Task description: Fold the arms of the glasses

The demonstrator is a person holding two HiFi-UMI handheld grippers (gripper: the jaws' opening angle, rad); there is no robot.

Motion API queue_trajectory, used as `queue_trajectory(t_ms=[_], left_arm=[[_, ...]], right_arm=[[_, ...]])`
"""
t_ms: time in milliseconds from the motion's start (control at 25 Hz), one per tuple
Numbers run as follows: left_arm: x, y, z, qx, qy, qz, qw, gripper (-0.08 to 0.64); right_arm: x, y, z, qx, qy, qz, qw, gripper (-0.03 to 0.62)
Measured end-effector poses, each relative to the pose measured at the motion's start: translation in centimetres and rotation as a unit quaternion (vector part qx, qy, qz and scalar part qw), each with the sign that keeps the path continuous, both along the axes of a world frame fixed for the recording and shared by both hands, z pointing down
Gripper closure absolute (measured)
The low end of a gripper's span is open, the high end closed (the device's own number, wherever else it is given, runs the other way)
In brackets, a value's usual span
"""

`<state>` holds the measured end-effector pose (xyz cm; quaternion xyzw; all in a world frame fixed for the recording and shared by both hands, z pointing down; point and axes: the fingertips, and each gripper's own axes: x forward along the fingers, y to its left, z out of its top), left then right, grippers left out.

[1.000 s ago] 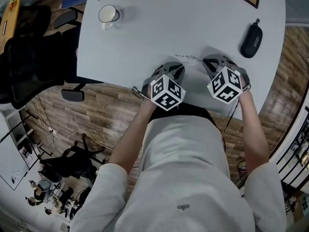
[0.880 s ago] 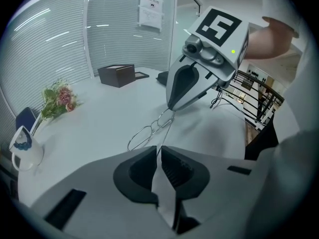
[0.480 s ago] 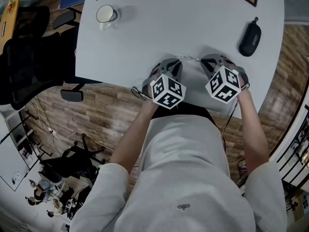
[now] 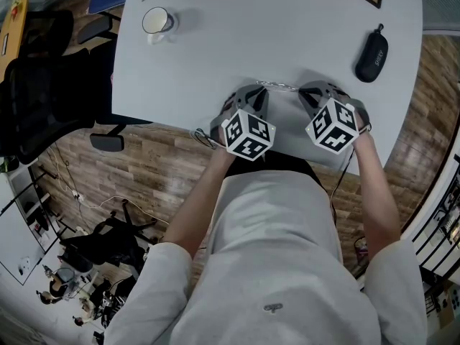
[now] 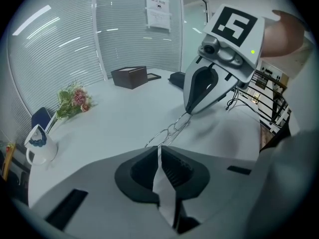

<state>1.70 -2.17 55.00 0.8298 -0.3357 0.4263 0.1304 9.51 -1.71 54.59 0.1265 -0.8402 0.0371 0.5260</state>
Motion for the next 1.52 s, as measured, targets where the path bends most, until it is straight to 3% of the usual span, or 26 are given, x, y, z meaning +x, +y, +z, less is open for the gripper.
queue_trajectory(t_ms=[360,960,1520], left_arm=[[-0.3,1.4,0.9,-0.015,-0.004,0.005,0.9999,0.526],[-1.1,2.5,1.5,-0.036,-0.018,0.011,0.9991,0.526],[-1.7,2.9,1.1,-0.034,-0.019,-0.007,0.9992,0.526]], right_arm=[[-0.1,0.1,0.2,0.042,0.028,-0.035,0.998,0.580],[-0.4,1.5,0.7,0.072,0.047,-0.068,0.994,0.577],[-1.2,1.3,1.3,0.091,0.049,-0.068,0.992,0.569]])
